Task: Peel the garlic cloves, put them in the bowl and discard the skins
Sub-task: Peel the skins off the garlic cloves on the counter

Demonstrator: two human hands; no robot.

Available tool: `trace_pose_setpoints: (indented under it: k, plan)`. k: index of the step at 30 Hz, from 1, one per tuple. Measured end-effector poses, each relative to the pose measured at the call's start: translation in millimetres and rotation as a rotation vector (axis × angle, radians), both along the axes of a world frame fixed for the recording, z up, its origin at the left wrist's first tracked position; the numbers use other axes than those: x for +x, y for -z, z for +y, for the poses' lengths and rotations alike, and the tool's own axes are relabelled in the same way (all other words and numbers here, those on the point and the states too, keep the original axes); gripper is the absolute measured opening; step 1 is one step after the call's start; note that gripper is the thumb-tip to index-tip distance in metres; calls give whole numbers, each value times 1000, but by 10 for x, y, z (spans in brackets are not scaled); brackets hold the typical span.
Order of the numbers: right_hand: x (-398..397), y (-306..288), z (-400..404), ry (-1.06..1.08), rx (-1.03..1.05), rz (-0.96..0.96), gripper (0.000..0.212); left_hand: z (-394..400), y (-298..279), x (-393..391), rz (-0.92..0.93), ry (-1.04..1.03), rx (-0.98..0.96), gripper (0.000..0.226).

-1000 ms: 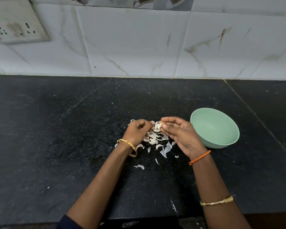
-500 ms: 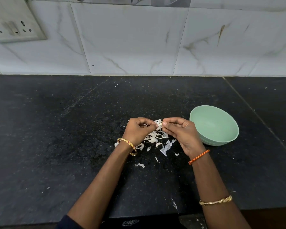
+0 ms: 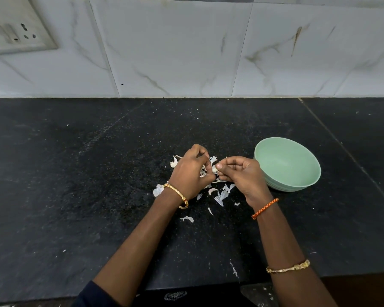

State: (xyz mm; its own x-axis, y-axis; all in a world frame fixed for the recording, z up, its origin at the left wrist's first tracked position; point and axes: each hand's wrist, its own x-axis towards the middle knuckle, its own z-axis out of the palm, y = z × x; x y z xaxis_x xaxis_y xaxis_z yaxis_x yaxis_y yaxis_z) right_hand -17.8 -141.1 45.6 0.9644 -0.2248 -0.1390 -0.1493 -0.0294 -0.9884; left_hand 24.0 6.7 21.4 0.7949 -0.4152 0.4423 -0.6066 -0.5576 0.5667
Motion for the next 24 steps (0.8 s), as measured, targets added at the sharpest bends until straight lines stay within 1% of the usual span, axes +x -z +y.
trace_pose_setpoints:
  k: [4, 8, 11, 13, 17, 19, 22, 24]
  plan:
    - [0, 5, -43, -83, -126, -17, 13, 11, 12, 4, 183, 85, -69, 7]
    - [20, -33, -93, -185, -233, -54, 17, 52, -11, 31, 349, 158, -110, 16]
    - [34, -37, -123, -263, -361, -73, 18, 68, -1, 42, 455, 210, -101, 23]
    - [47, -32, -128, -288, -437, -79, 18, 58, 19, 33, 477, 221, -107, 27]
    - [75, -52, -124, -285, -527, -84, 15, 48, 79, 18, 510, 200, -146, 17]
    - [76, -61, -119, -286, -582, -86, 12, 40, 107, 10, 529, 198, -145, 15]
    - [60, -79, -111, -304, -649, -80, 11, 35, 126, -5, 549, 195, -144, 18]
    - [52, -99, -110, -313, -688, -84, 11, 27, 130, -13, 570, 188, -157, 25]
